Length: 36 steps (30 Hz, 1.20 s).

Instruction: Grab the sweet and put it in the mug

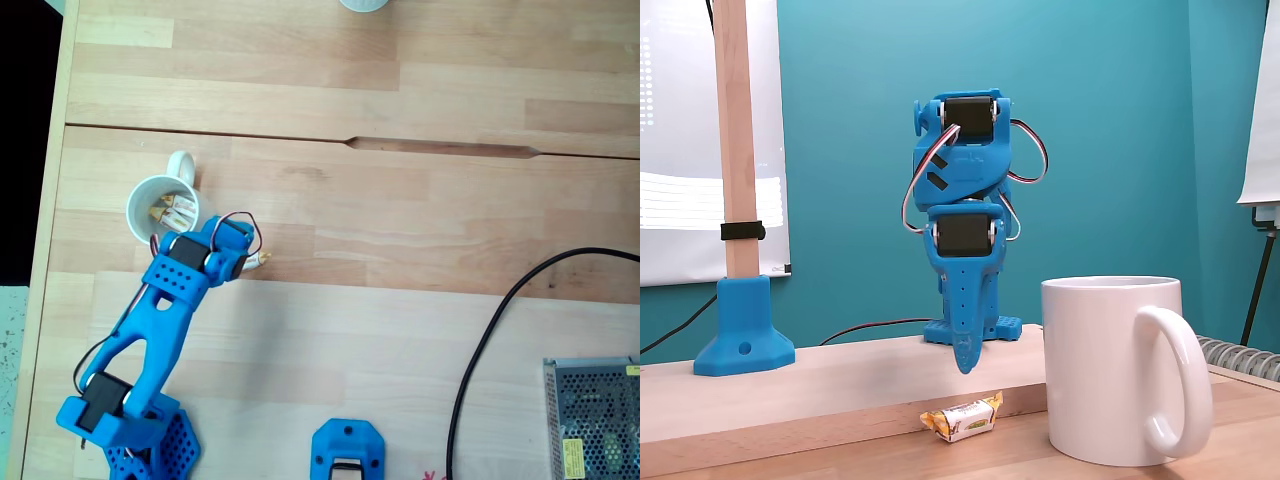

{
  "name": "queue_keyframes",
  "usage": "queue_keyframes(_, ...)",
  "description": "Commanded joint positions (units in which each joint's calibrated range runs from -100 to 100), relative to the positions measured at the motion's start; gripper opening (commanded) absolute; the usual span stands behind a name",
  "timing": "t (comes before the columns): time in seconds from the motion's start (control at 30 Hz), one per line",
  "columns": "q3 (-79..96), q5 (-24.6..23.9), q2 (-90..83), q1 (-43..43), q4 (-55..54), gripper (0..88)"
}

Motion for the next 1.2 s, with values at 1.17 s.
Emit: queue_keyframes(1.17, -5.73, 7.52, -0.3, -5.89, 0.32, 17.1)
